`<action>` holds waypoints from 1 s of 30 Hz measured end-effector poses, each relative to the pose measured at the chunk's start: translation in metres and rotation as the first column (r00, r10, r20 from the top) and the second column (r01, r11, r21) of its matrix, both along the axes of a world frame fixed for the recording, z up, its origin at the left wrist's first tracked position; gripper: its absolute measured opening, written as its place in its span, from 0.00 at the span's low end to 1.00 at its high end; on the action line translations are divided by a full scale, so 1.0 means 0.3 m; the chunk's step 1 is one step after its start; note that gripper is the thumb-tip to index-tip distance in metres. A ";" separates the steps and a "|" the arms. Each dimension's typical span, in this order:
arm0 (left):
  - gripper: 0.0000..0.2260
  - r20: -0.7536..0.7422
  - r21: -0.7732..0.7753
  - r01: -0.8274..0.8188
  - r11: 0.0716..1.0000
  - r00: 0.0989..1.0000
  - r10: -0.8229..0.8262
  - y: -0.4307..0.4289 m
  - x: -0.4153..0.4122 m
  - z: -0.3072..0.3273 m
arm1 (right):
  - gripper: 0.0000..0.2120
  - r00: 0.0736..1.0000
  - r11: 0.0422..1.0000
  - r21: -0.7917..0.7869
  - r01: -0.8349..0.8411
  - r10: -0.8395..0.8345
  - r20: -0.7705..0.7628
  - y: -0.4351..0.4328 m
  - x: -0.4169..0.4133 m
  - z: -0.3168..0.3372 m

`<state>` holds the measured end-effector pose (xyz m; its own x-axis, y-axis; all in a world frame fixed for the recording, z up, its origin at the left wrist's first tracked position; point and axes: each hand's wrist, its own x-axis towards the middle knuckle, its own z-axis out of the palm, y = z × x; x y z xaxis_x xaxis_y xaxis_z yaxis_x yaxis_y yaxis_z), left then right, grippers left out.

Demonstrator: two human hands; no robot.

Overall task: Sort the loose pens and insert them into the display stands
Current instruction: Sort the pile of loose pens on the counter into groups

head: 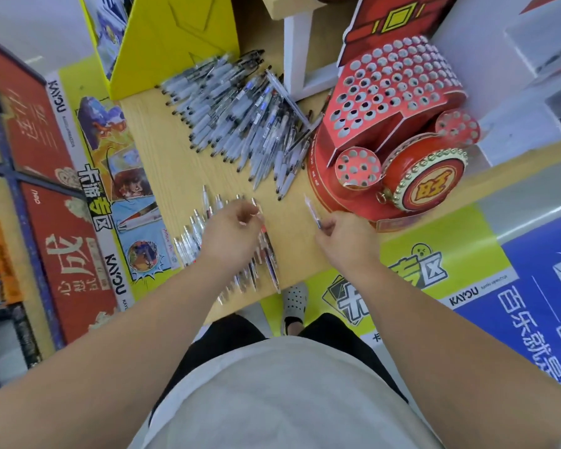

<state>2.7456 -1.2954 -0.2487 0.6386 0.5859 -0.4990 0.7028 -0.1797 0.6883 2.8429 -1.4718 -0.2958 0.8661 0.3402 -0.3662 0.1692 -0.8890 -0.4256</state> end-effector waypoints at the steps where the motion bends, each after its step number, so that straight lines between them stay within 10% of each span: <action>1: 0.05 -0.011 0.054 0.015 0.998 1.000 -0.014 0.017 -0.018 -0.002 | 0.07 0.999 0.998 -0.048 -0.033 0.035 0.037 0.000 0.001 -0.011; 10: 0.12 -0.120 0.388 0.201 0.900 0.979 -0.167 0.192 -0.121 -0.025 | 0.13 0.983 0.990 0.048 -0.134 0.127 0.132 0.059 -0.056 0.007; 16: 0.19 -0.193 0.278 0.345 0.896 0.934 -0.300 0.419 -0.109 -0.076 | 0.14 0.997 0.982 0.175 -0.071 0.073 -0.006 0.218 -0.114 0.019; 30: 0.20 -0.270 0.120 0.909 0.398 0.416 -0.868 0.625 0.106 -0.153 | 0.23 0.922 0.927 -0.126 0.354 -0.368 -0.123 0.370 -0.410 0.014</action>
